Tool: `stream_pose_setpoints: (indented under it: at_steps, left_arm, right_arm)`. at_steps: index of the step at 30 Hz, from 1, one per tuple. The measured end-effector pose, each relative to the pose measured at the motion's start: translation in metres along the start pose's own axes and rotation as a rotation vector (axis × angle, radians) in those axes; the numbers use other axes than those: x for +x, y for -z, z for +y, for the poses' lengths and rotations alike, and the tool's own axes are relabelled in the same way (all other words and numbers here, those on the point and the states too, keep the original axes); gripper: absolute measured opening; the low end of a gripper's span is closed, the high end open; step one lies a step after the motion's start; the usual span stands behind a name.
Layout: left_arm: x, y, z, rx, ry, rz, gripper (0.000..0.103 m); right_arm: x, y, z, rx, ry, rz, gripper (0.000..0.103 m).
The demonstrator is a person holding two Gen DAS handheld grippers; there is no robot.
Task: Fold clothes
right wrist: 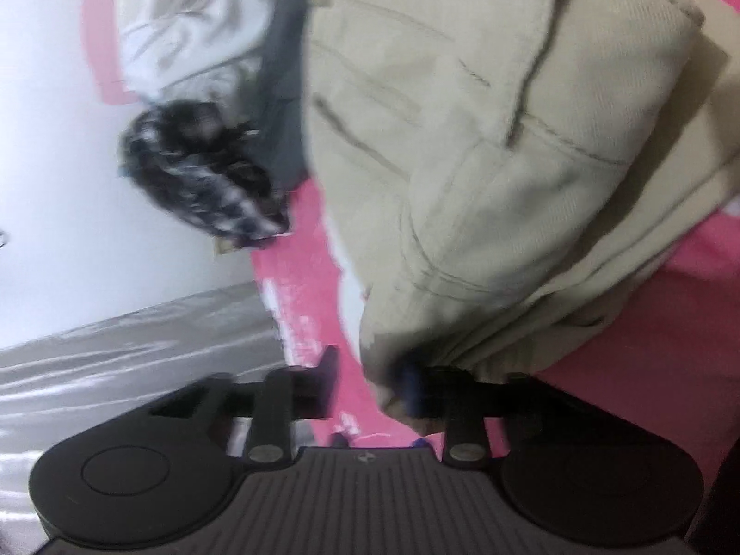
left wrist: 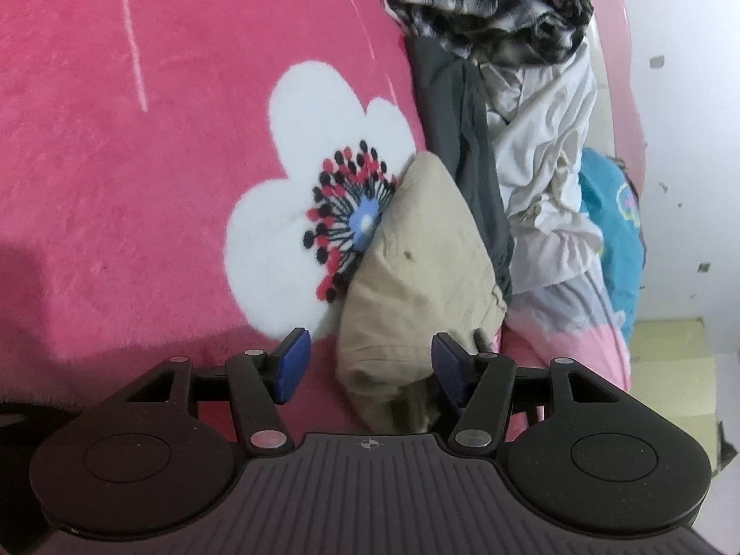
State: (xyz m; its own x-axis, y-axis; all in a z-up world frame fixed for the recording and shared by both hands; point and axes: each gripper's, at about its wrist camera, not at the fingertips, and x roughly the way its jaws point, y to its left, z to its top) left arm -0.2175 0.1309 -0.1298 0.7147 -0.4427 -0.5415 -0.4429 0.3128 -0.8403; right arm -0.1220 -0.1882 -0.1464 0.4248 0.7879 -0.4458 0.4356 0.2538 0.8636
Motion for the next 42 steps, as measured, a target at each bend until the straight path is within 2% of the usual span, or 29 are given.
stream_pose_setpoints:
  at_steps: [2, 5, 6, 15, 19, 22, 23, 26, 27, 31, 32, 35, 40, 42]
  left_arm:
    - [0.002, -0.001, 0.003, -0.007, -0.007, 0.004, 0.058]
    - [0.003, -0.002, 0.007, -0.024, -0.008, 0.007, 0.058]
    - [0.003, -0.002, 0.008, -0.029, -0.006, 0.006, 0.058]
    - [0.001, -0.002, 0.010, -0.036, -0.004, 0.000, 0.058]
    - [0.002, -0.002, 0.011, -0.041, -0.004, -0.001, 0.058]
    - [0.002, -0.003, 0.012, -0.048, -0.004, -0.001, 0.058]
    - [0.002, -0.003, 0.013, -0.050, -0.005, -0.001, 0.058]
    - [0.002, -0.003, 0.014, -0.055, -0.004, -0.003, 0.058]
    - [0.002, -0.003, 0.014, -0.057, -0.004, -0.004, 0.058]
    - [0.000, -0.003, 0.015, -0.065, -0.001, -0.009, 0.058]
    - [0.000, -0.004, 0.016, -0.068, 0.000, -0.009, 0.058]
    - [0.000, -0.004, 0.016, -0.071, -0.001, -0.008, 0.058]
    - [-0.001, -0.004, 0.017, -0.073, 0.000, -0.009, 0.059]
    - [-0.001, -0.004, 0.017, -0.074, 0.000, -0.009, 0.059]
  right_arm:
    - [-0.001, 0.003, 0.002, -0.002, 0.008, 0.002, 0.029]
    - [-0.002, 0.006, 0.004, -0.005, 0.021, 0.004, 0.059]
    - [-0.002, 0.008, 0.005, -0.006, 0.025, 0.005, 0.061]
    - [0.007, 0.018, 0.013, -0.001, 0.059, 0.035, 0.061]
    - [0.014, 0.018, 0.013, -0.007, 0.060, 0.026, 0.056]
    - [0.018, 0.015, 0.007, 0.007, 0.081, 0.012, 0.038]
    - [0.017, 0.016, 0.005, 0.014, 0.081, 0.006, 0.028]
    - [0.016, 0.016, -0.002, 0.035, 0.078, -0.010, 0.022]
    - [0.015, 0.016, -0.005, 0.045, 0.067, -0.016, 0.021]
    - [0.009, 0.016, -0.021, 0.136, -0.131, -0.052, 0.014]
    - [0.007, 0.017, -0.024, 0.144, -0.158, -0.061, 0.014]
    - [0.007, 0.022, -0.016, 0.068, -0.020, -0.050, 0.016]
    - [0.005, 0.021, -0.005, 0.025, 0.053, -0.043, 0.032]
    - [0.007, 0.021, -0.001, 0.008, 0.075, -0.042, 0.036]
